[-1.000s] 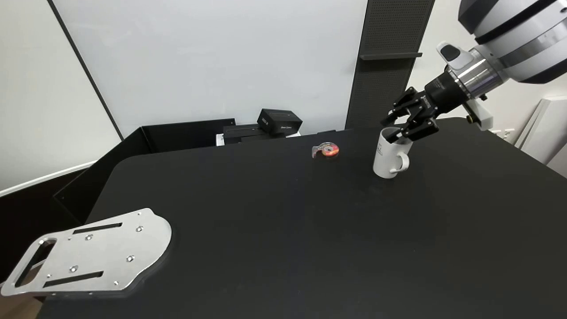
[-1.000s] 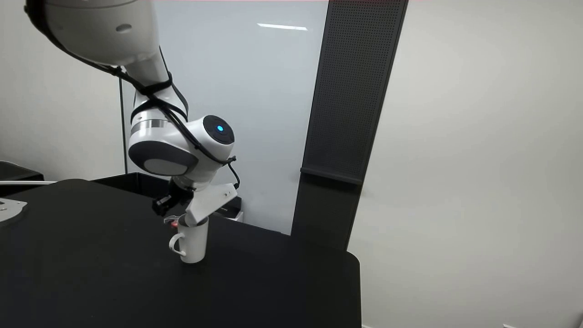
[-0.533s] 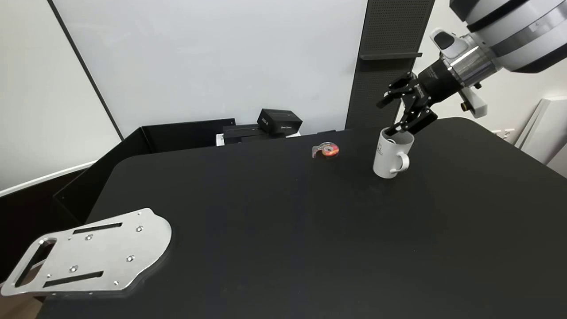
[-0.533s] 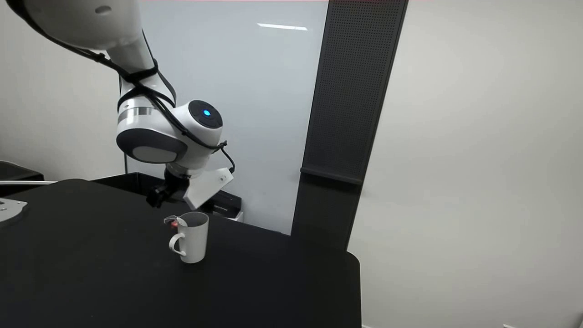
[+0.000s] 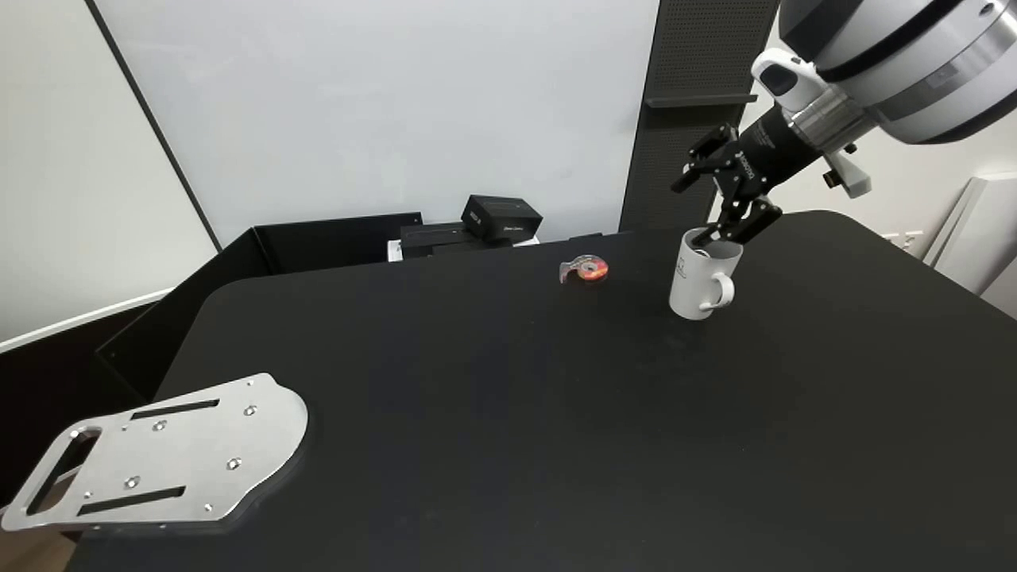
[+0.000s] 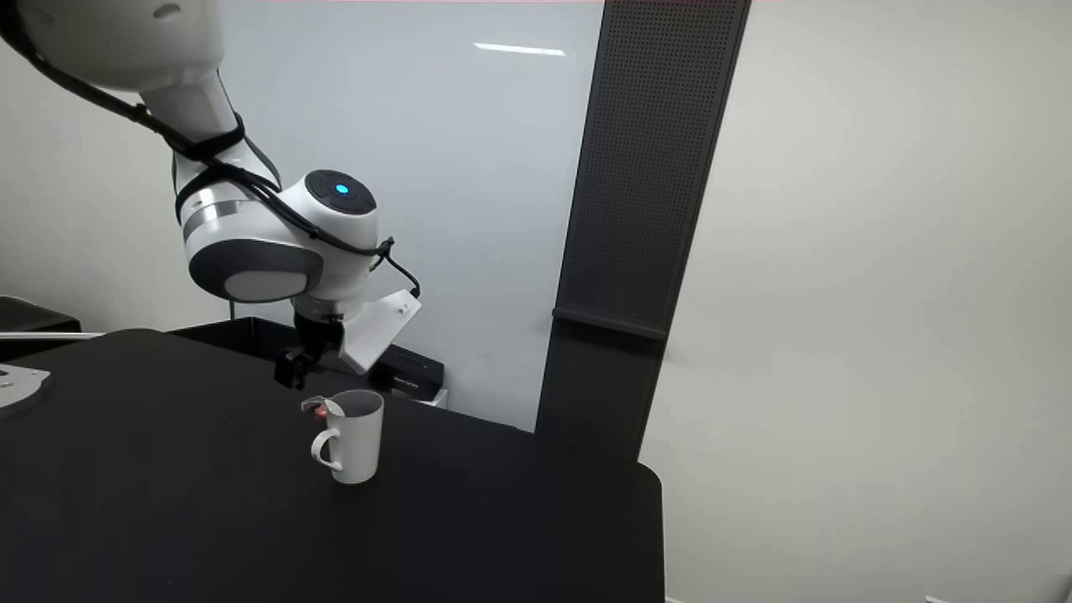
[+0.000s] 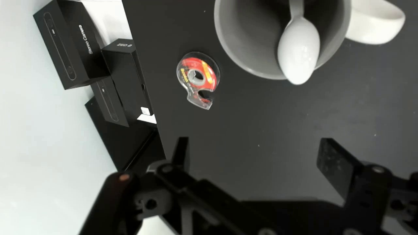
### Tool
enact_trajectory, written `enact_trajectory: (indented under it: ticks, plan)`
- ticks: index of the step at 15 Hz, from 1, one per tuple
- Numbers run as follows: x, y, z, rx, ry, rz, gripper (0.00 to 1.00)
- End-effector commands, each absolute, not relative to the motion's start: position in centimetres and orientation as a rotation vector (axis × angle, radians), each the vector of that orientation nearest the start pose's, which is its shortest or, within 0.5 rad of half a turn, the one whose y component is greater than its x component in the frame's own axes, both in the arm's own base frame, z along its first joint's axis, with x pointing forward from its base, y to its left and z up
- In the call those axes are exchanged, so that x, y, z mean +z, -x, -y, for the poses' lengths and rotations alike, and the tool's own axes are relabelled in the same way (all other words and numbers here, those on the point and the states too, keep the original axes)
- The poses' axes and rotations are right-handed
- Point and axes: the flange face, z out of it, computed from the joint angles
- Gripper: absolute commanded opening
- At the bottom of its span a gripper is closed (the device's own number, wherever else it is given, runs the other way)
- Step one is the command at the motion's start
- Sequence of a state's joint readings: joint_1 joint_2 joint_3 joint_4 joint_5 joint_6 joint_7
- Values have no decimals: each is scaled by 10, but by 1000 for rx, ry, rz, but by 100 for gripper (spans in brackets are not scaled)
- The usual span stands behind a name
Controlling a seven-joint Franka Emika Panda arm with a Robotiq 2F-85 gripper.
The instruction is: Put the white spoon in the white mug
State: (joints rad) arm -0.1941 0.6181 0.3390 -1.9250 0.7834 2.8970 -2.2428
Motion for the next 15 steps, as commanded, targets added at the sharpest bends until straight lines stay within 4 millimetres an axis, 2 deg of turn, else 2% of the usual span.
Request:
enact_trajectory:
  ticks: [1,6,15]
  plan:
    - [207,-633,-36,-757,2184,2241,100]
    - [210,-636,-30,-564,2209,2359,100]
    - [228,-642,-28,-390,2203,2430,100]
